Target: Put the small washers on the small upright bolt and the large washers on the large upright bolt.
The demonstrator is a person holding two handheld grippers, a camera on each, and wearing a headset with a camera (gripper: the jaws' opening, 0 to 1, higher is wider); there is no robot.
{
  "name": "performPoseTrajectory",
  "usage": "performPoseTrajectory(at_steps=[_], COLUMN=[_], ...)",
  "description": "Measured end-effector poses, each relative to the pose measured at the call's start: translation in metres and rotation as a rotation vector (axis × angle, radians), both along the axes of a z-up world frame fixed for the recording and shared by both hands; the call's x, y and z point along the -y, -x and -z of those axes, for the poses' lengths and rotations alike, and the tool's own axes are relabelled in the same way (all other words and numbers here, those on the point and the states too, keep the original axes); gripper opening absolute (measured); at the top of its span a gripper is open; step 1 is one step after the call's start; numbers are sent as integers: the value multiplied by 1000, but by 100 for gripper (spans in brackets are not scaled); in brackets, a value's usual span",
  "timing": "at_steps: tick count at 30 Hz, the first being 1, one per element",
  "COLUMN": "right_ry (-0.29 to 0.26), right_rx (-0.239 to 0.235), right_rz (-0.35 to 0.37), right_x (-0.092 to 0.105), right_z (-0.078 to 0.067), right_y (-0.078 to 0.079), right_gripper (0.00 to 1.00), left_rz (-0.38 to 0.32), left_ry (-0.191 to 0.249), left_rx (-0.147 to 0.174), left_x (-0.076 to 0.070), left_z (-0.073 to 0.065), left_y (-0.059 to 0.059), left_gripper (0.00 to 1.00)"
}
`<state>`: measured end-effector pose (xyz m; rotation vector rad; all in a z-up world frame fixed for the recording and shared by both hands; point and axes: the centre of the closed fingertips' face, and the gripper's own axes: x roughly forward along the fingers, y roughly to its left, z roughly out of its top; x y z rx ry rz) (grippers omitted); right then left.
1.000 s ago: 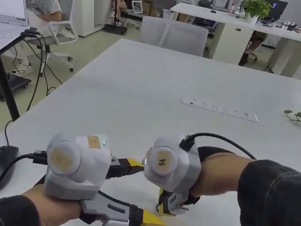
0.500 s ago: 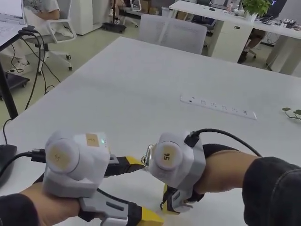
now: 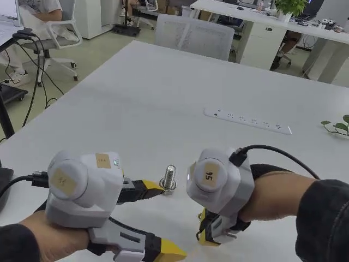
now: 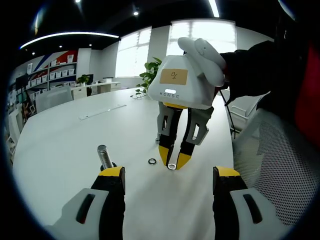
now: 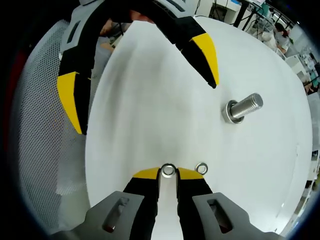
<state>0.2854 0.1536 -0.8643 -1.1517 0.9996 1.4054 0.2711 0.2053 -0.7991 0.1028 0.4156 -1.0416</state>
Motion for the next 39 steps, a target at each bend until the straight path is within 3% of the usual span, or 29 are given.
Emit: performPoseTrajectory(at_steps=[27,39], right_ry=[6,16], right_rx=[15,34], right_rz=[197,236], right_x=[78,97], right_z=[-13,-19], right_y=[-22,-35], right_gripper=[14,14], left_rz=[18,21], left_ry=[-13,-18], left_rx=[-12,-19], left_x=[4,4], left_z=[3,4], left_y=[4,5], left_gripper=[71,71])
